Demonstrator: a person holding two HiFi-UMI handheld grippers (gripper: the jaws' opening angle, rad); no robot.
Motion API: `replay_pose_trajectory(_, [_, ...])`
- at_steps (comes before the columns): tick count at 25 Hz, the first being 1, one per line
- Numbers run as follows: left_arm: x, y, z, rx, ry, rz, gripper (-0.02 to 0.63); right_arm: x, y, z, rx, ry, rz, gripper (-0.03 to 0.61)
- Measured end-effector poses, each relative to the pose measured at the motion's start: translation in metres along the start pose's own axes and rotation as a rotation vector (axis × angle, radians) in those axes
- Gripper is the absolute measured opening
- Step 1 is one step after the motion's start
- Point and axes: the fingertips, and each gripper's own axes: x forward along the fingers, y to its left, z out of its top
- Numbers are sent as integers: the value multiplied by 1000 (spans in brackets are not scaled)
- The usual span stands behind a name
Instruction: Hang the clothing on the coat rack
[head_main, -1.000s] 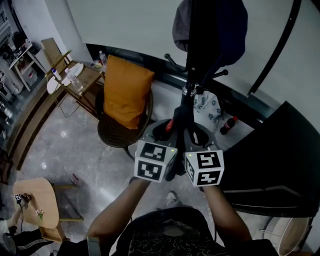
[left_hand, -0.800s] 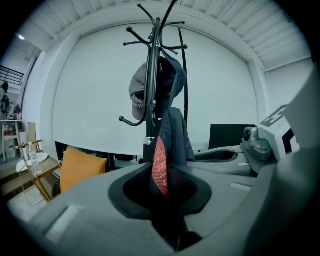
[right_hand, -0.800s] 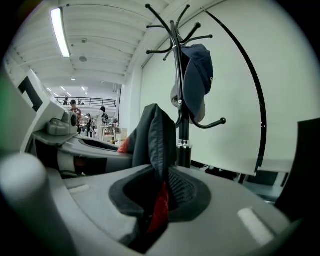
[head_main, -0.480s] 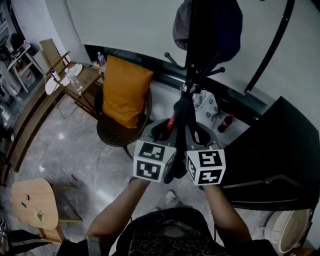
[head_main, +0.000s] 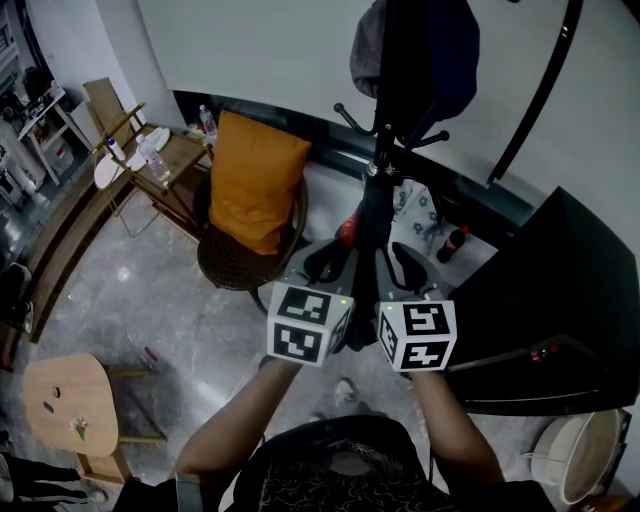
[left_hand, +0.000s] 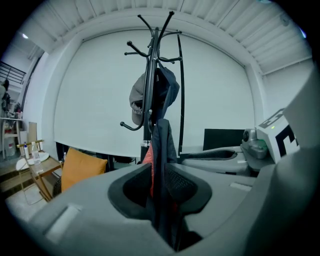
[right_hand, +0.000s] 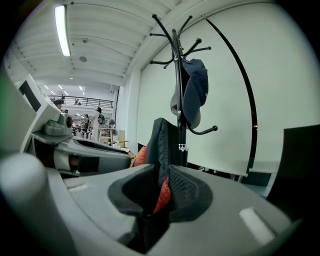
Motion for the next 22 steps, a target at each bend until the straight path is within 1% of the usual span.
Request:
replay_pose_trajectory(6, [-11, -14, -2, 1, 5, -30, 58, -14, 9, 0, 3, 1, 6, 75])
replay_pose_trajectory(17, [-43, -23, -16, -20, 9, -27, 58, -46, 36, -6, 21, 2, 19, 75])
replay_pose_trajectory(22, [-58, -30, -16, -12, 3, -33, 57, -61, 49, -5, 13, -1, 20, 74])
